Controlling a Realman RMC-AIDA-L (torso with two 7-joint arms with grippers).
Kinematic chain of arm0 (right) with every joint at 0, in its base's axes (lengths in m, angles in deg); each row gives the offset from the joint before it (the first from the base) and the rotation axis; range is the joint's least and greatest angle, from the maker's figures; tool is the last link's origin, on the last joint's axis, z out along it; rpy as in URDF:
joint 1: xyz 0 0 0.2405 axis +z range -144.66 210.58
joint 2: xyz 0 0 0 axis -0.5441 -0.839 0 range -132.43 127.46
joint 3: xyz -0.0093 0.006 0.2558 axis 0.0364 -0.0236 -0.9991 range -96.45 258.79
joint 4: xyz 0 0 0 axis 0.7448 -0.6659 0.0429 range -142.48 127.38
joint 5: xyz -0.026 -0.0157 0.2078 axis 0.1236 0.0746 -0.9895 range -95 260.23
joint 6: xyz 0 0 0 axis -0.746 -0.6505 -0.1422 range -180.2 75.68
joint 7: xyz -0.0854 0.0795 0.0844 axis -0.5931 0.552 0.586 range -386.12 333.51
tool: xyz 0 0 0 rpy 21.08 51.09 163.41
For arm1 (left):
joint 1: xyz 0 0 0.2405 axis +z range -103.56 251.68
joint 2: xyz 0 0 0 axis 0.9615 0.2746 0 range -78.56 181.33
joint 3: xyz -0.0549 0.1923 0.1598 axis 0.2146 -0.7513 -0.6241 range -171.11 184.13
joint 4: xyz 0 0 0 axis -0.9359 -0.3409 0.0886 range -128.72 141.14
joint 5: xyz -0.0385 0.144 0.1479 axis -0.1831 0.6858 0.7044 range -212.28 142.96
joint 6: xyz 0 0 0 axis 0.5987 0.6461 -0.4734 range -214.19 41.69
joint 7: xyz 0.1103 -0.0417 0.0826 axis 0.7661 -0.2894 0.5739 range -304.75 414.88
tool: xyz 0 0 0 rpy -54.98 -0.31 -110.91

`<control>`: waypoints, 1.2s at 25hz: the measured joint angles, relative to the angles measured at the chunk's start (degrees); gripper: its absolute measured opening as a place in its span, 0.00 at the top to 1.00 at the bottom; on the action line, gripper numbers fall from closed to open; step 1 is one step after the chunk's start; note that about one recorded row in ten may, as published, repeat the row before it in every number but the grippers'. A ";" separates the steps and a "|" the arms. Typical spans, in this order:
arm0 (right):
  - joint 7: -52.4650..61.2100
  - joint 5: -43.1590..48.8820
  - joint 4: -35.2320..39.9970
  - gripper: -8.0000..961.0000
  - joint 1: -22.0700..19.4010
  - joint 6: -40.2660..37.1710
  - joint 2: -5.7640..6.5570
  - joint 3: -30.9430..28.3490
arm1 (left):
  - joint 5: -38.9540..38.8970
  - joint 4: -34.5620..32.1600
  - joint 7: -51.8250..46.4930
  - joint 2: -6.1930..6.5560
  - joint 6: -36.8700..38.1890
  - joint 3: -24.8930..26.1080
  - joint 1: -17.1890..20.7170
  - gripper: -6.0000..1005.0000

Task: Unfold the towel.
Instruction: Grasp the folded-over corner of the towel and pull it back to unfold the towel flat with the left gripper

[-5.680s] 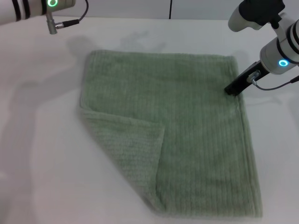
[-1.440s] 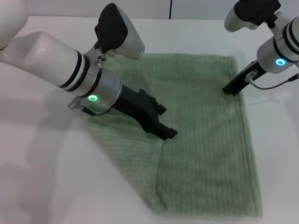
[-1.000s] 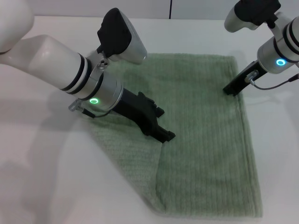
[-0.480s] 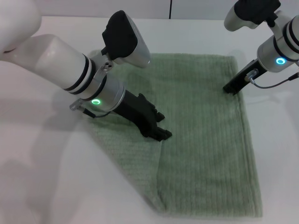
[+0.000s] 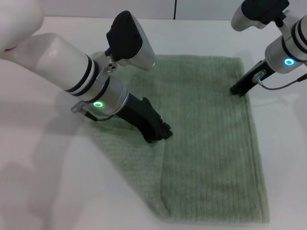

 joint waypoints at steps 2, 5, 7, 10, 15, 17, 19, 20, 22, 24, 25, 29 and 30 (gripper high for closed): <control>-0.01 0.00 0.00 0.99 0.00 0.00 0.00 0.00 | 0.01 -0.09 0.00 0.04 0.55 0.20 -0.06 0.81; -0.02 0.00 0.00 0.99 0.00 0.01 0.00 0.00 | 0.01 -0.09 0.00 0.04 0.55 0.20 -0.06 0.86; -0.03 0.00 0.00 0.99 0.00 0.01 0.01 0.00 | 0.84 -1.13 -0.18 0.14 2.65 0.67 -0.09 0.88; -0.02 0.01 0.00 0.99 -0.03 0.01 0.01 0.00 | 1.22 -2.64 -0.57 0.20 4.02 1.16 0.46 0.88; -0.03 0.04 0.00 0.99 -0.14 0.01 0.01 0.00 | 1.28 -5.14 -0.68 0.40 7.03 2.15 1.33 0.91; -0.03 0.05 0.00 0.99 -0.17 0.01 0.00 0.00 | 1.47 -6.28 -0.68 0.46 8.63 3.43 1.67 0.92; -0.03 0.06 0.00 0.99 -0.18 0.01 0.00 0.00 | 1.91 -7.15 -0.68 0.52 9.82 4.52 1.95 0.93; -0.03 0.07 0.00 0.99 -0.18 0.01 0.00 0.00 | 3.20 -8.76 -0.68 0.52 11.93 6.50 2.52 0.94; -0.03 0.08 0.00 0.99 -0.18 0.00 0.00 0.05 | 3.63 -9.52 -0.68 0.52 12.70 7.20 2.77 0.94; -0.03 0.08 0.00 0.99 -0.18 -0.01 0.00 0.07 | 4.34 -10.97 -0.80 0.52 14.08 8.16 3.25 0.95; -0.03 0.09 0.00 0.99 -0.18 -0.04 0.00 0.08 | 5.08 -12.19 -1.18 0.51 15.28 8.77 3.65 0.95; -0.03 0.26 0.00 0.99 -0.08 -0.06 -0.03 0.09 | 6.20 -13.74 -1.46 0.49 17.43 10.22 4.19 0.95; -0.03 0.40 0.00 0.99 -0.06 -0.06 -0.08 0.09 | 6.41 -14.15 -1.45 0.49 18.31 10.83 4.31 0.95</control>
